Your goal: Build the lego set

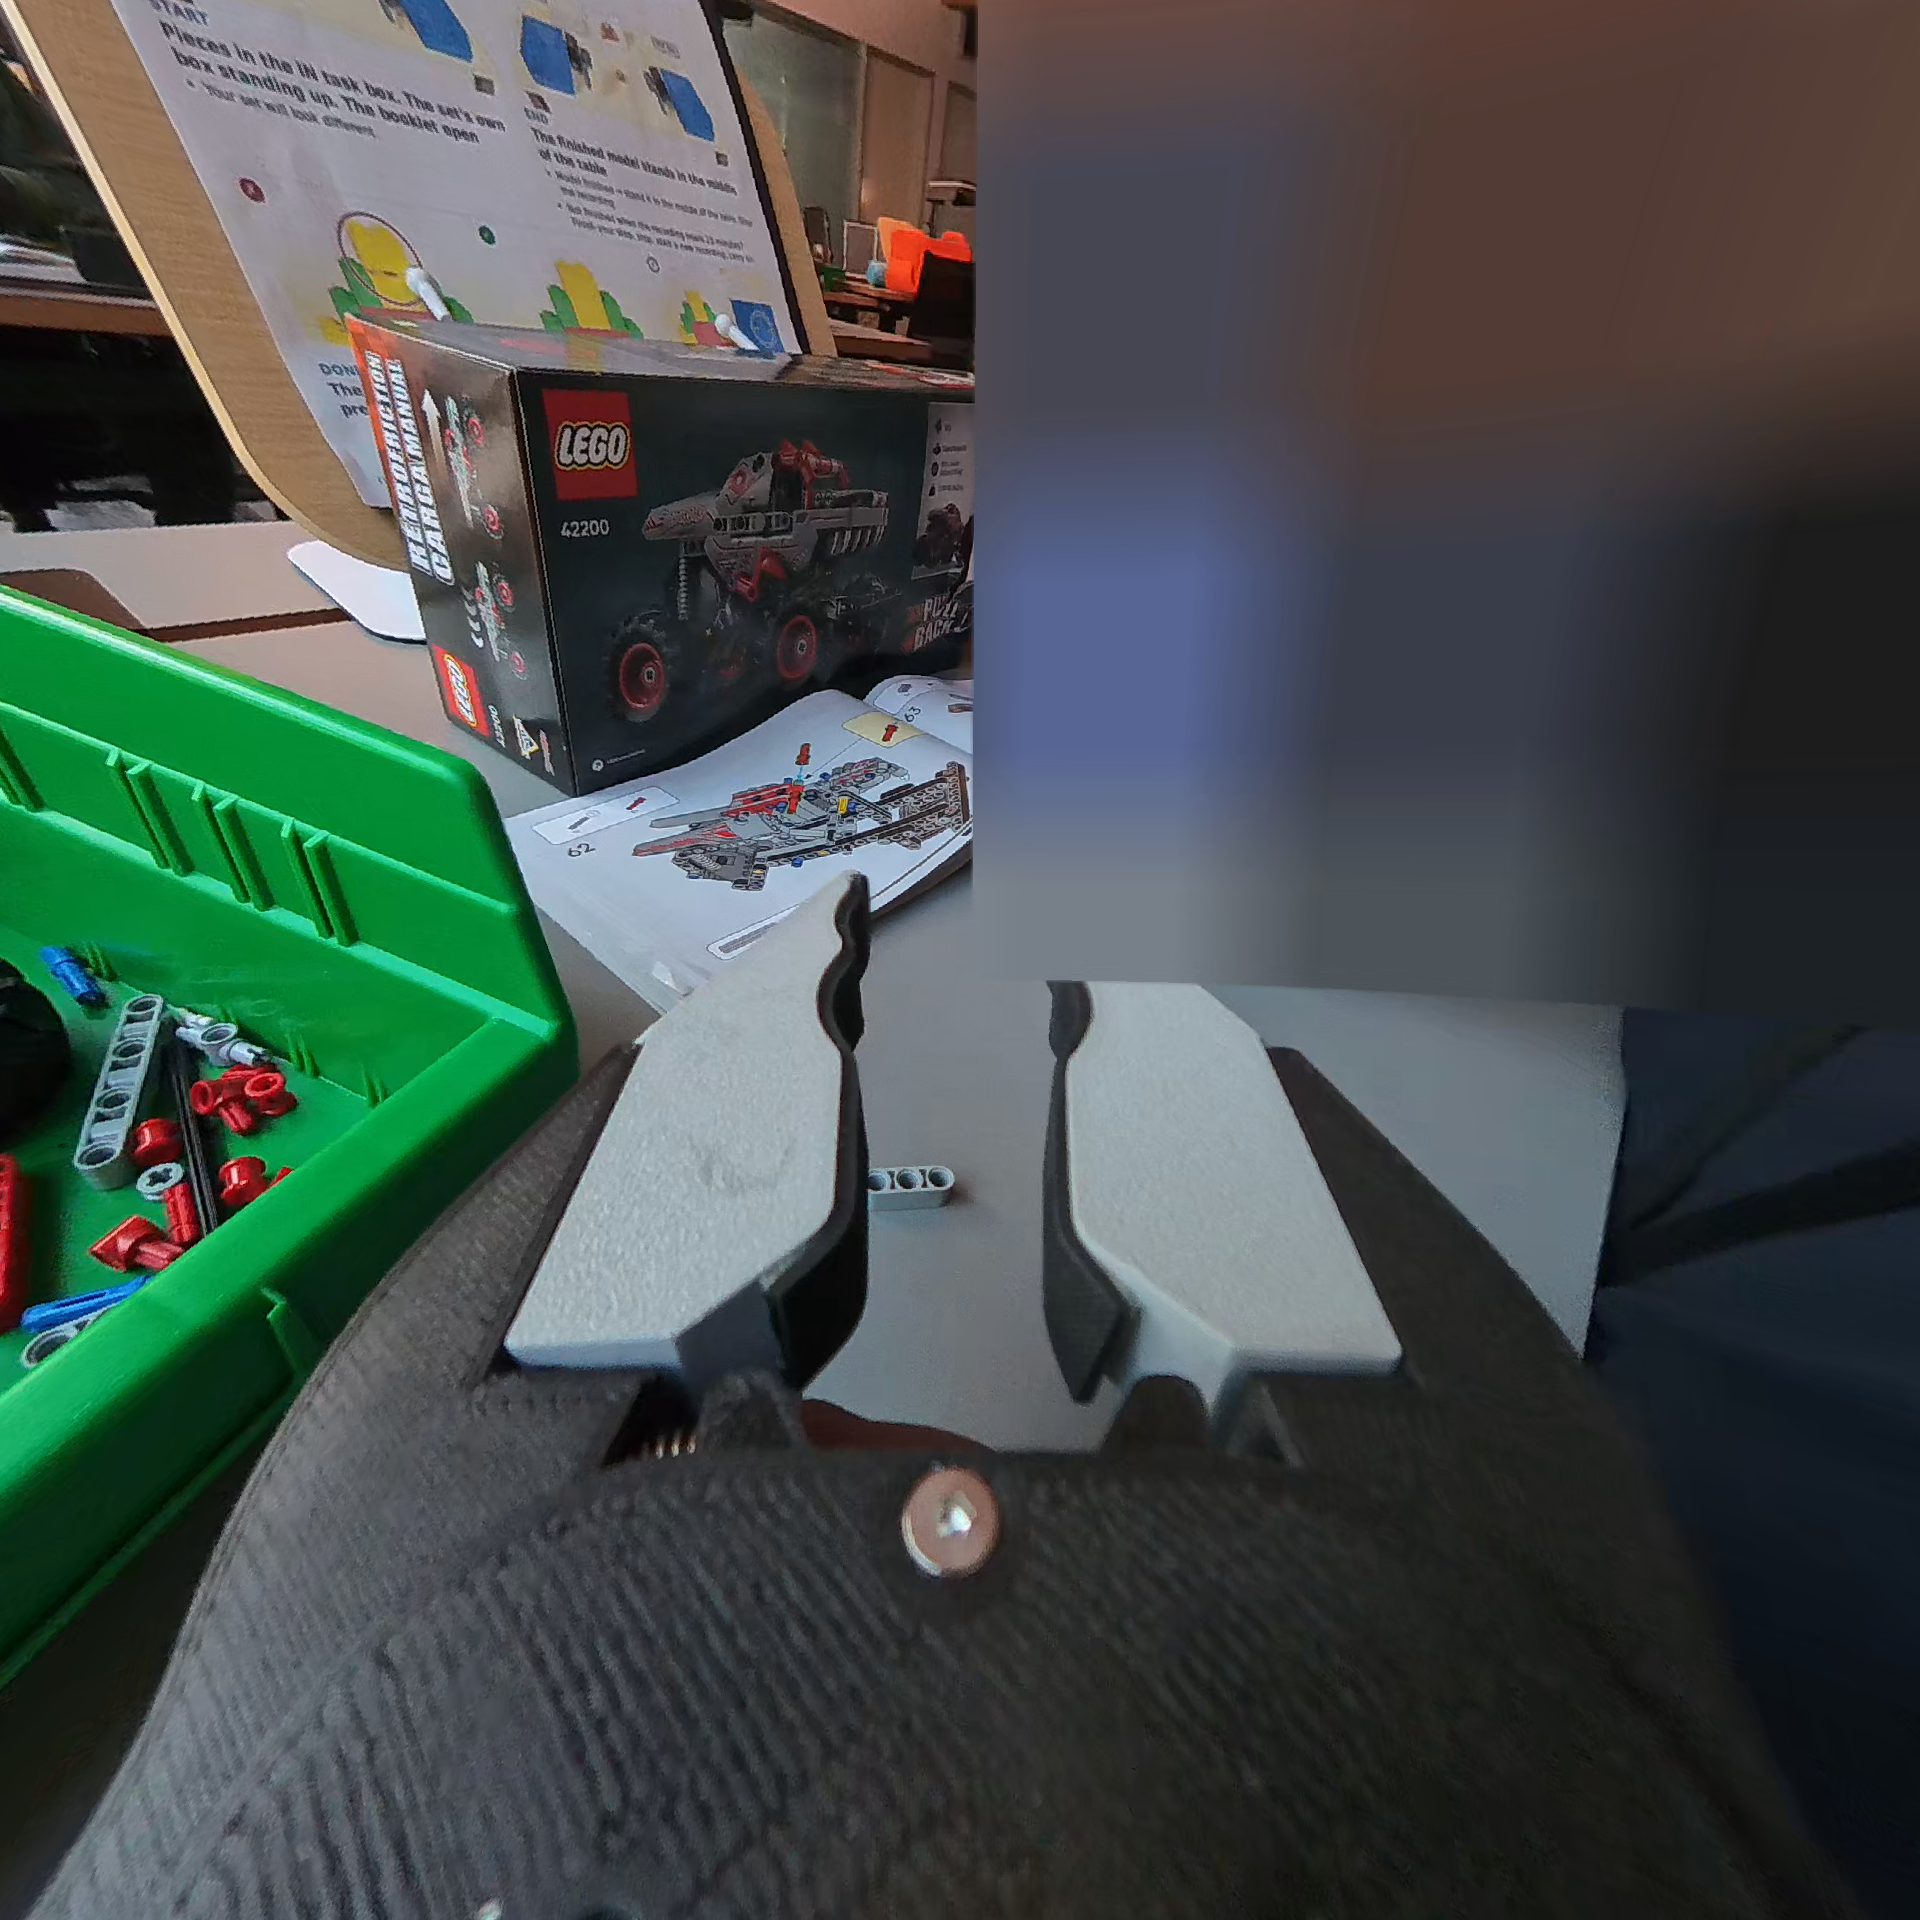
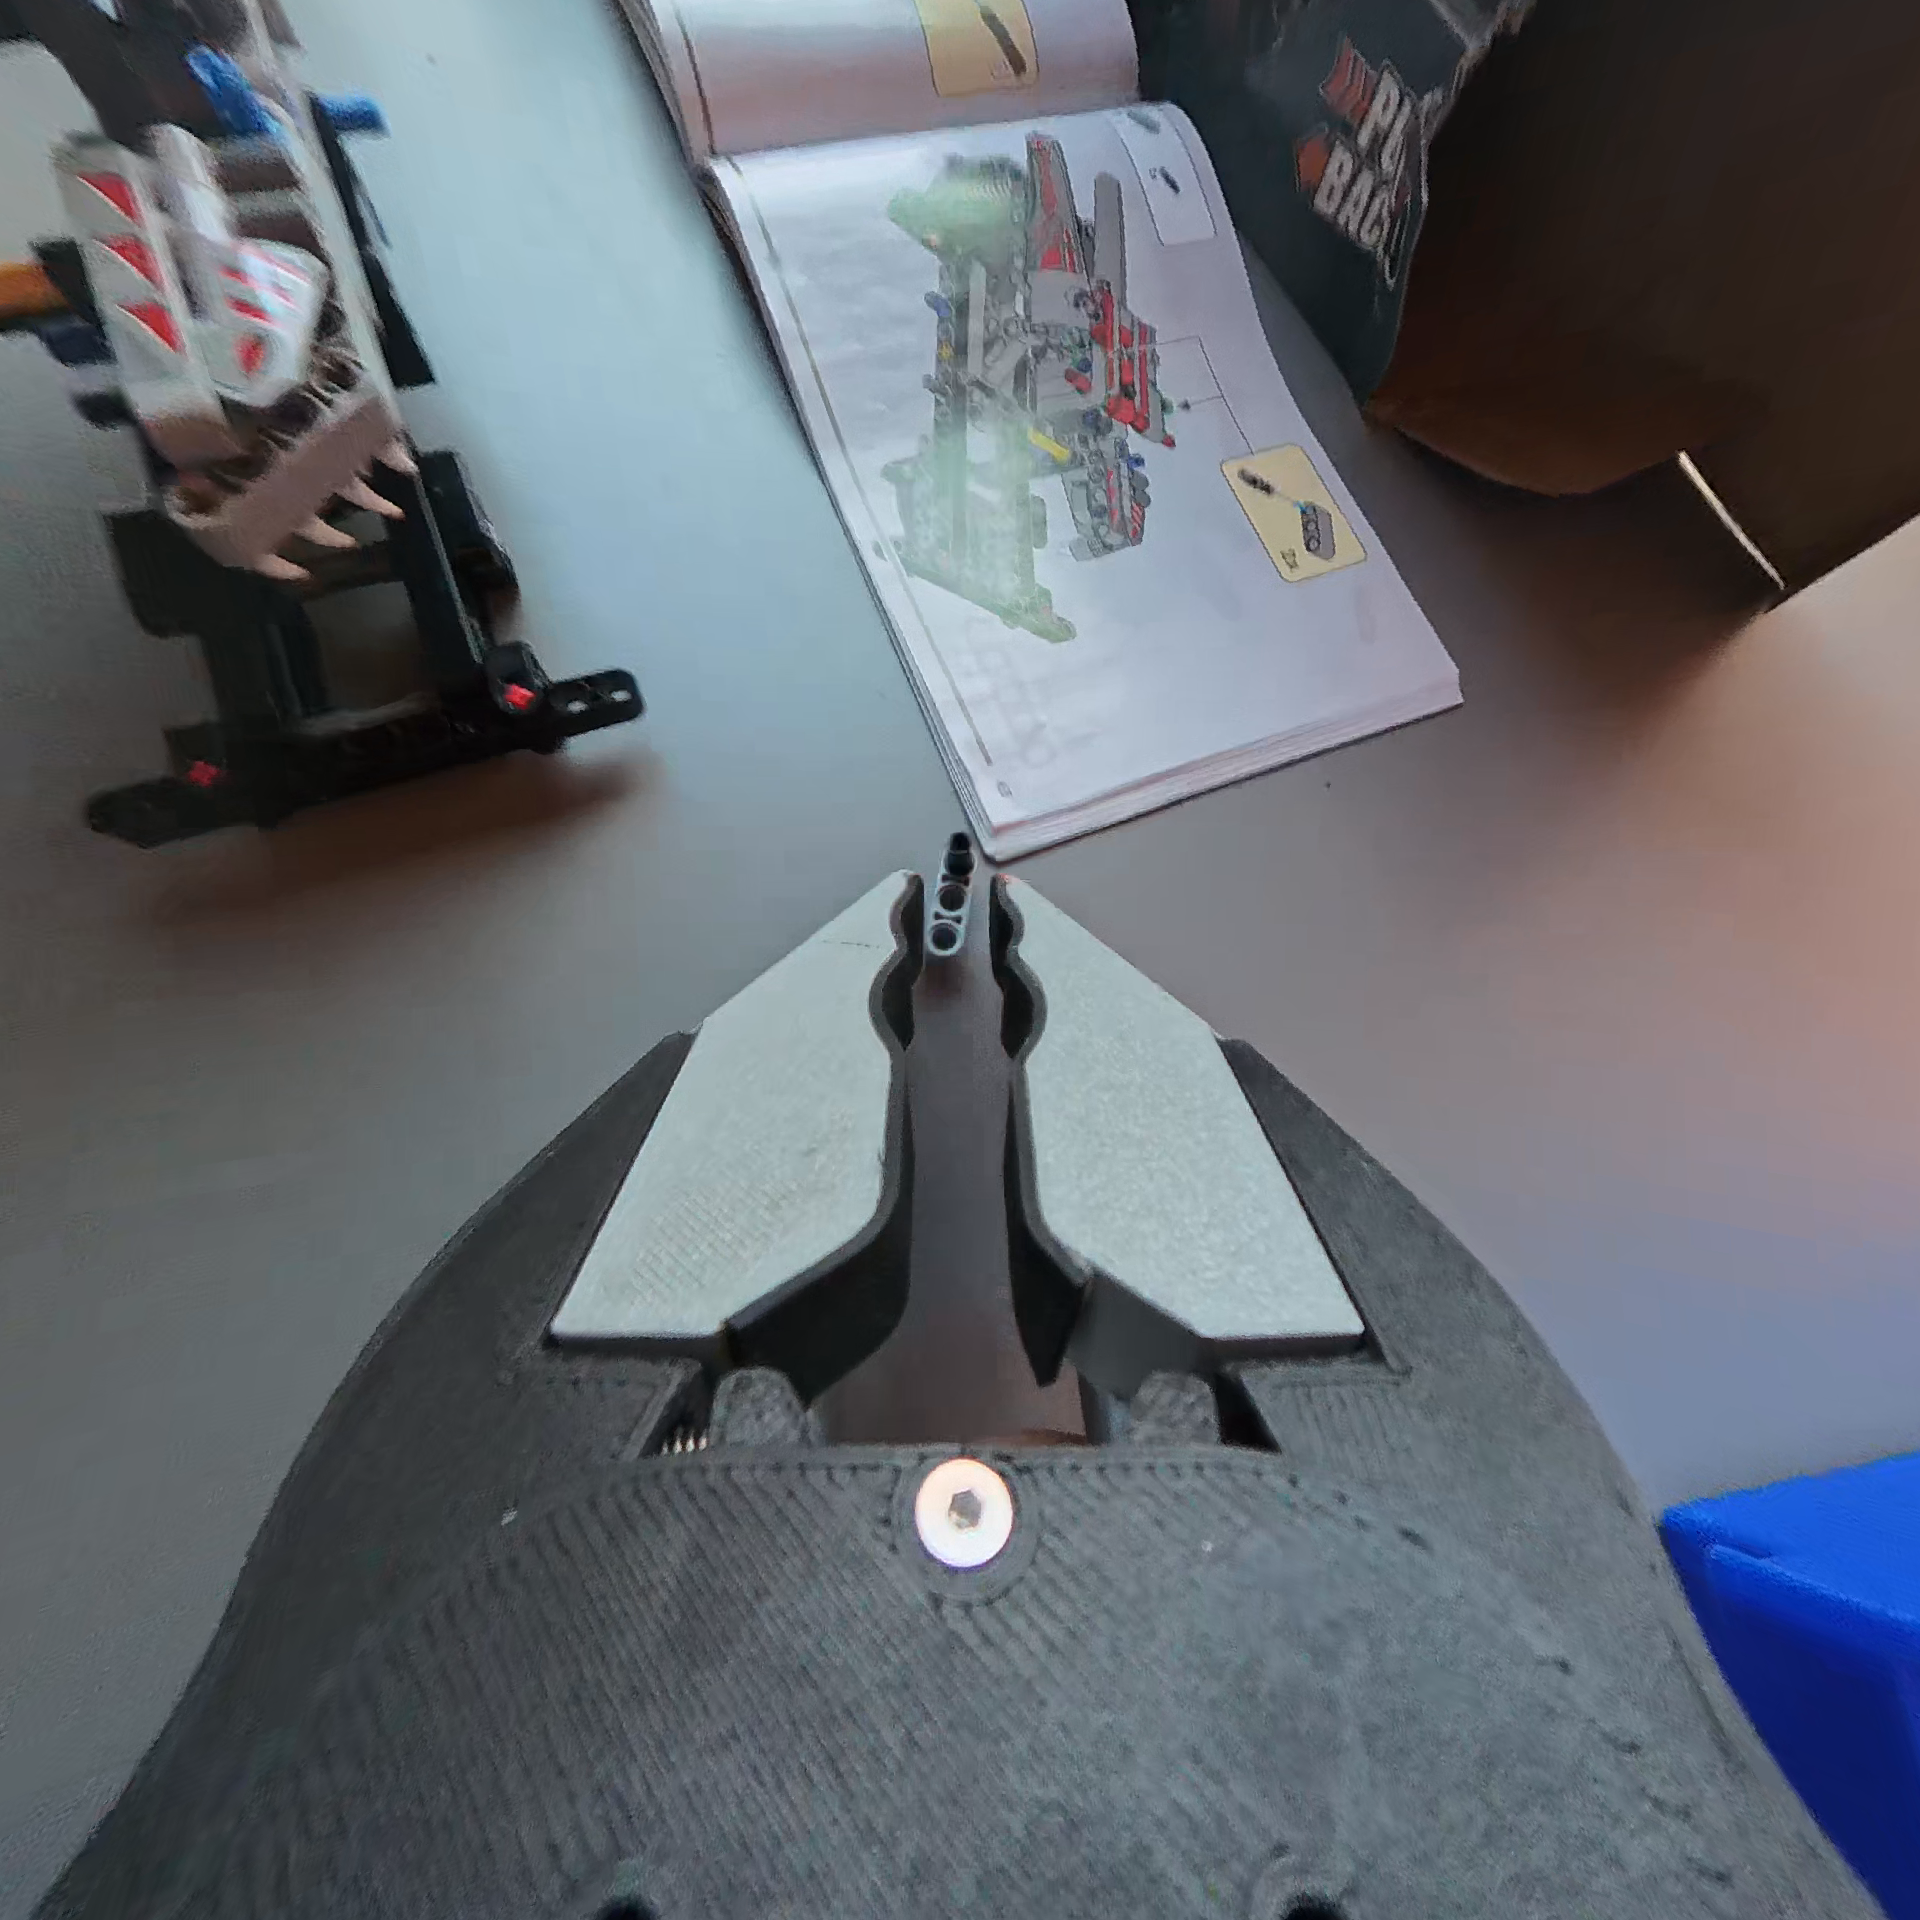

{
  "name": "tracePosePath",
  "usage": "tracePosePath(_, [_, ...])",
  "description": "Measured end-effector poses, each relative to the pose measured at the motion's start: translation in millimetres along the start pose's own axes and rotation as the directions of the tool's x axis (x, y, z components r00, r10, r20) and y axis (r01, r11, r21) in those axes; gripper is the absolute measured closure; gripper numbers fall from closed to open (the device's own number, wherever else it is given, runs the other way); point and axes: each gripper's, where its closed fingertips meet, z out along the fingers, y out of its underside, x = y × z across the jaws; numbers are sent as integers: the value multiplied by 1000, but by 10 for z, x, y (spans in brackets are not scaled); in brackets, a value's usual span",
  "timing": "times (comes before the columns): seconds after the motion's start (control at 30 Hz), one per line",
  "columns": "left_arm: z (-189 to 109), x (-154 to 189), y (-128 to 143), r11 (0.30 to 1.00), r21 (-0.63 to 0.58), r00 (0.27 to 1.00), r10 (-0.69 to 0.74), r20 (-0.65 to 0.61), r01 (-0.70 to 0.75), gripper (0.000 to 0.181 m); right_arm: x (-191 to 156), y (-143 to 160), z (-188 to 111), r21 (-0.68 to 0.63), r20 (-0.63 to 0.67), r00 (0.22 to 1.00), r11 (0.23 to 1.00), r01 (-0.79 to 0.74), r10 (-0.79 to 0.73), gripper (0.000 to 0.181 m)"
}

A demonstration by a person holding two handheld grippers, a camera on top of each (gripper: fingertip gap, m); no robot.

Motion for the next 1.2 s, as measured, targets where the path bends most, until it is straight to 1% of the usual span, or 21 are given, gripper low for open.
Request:
tracePosePath(0.07, [0, 10, 0, 1000, 1, 1000, 17, 6, -17, 151, -29, -8, -14, 6, 5, 1000, 1000, 6, -6, 172])
tracePosePath(0.17, [8, 31, 9, 999, -7, 999, 41, 9, -41, 151, -57, 106, 7, -46, 4, 1000, 999, 15, -15, 171])
tracePosePath(0.33, [-2, 28, -2, 999, 3, 999, 39, 11, -39, 151, -51, 39, -101, 8, -22, 1000, 1000, 16, -16, 169])
tracePosePath(0.4, [-3, 28, -4, 999, 3, 999, 41, 14, -41, 151, -65, -29, -181, 52, -35, 999, 998, 26, -24, 168])
tracePosePath(0.5, [-13, 5, -16, 999, 12, 998, 44, 35, -45, 151, -127, -203, -329, 154, -46, 998, 987, 46, -39, 167])
tracePosePath(0.6, [-35, 1, -43, 998, 33, 997, 58, 54, -60, 151, -318, -433, -449, 286, -2, 998, 957, 54, -56, 167])
tracePosePath(0.8, [-53, -15, -63, 996, 48, 994, 68, 80, -72, 151, -763, -637, -425, 373, 67, 988, 922, 105, -140, 164])
tracePosePath(0.87, [-52, -18, -62, 996, 47, 994, 72, 86, -77, 151, -853, -674, -387, 375, 77, 985, 920, 118, -157, 160])
tracePosePath(1.0, [-53, -24, -64, 996, 48, 993, 77, 95, -81, 152, -950, -742, -345, 385, 95, 979, 913, 133, -183, 156])
tracePosePath(1.1, [-51, -22, -64, 996, 47, 993, 77, 93, -81, 152, -961, -789, -333, 399, 98, 978, 907, 131, -184, 154])
tracePosePath(1.2, [-37, -3, -72, 995, 53, 994, 78, 82, -83, 152, -944, -798, -311, 398, 92, 980, 908, 128, -178, 146])
